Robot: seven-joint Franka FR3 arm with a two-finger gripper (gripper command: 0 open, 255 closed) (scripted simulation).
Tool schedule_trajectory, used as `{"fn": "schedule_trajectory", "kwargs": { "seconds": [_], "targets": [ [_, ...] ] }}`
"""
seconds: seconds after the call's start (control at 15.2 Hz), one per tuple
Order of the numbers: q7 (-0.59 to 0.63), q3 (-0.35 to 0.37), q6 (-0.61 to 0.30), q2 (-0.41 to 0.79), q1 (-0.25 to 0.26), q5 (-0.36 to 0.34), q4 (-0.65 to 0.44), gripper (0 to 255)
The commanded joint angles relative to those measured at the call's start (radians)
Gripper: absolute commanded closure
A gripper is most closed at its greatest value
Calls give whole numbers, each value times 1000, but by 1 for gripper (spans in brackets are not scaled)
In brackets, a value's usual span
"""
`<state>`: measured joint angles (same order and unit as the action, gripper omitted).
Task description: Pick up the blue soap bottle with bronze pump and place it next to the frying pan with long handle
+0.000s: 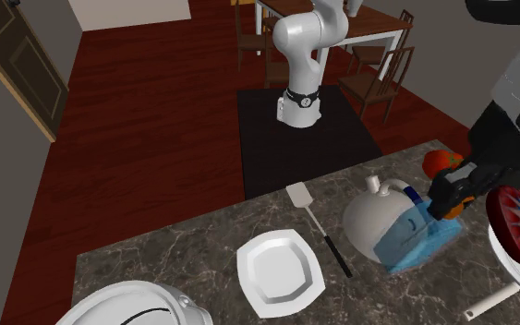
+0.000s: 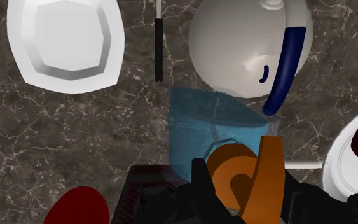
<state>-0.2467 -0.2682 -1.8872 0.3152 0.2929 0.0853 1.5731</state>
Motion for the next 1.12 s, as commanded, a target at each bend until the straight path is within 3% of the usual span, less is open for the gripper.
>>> {"fn": "schedule_trajectory", "kwargs": {
  "seconds": [0.0,0.4,1.06],
  "targets": [
    [43,15,16,26,24,1,-43,255],
    [149,51,62,119,86,5,-183,255],
    [144,55,-62,138,89,11,-77,255]
  ]
}}
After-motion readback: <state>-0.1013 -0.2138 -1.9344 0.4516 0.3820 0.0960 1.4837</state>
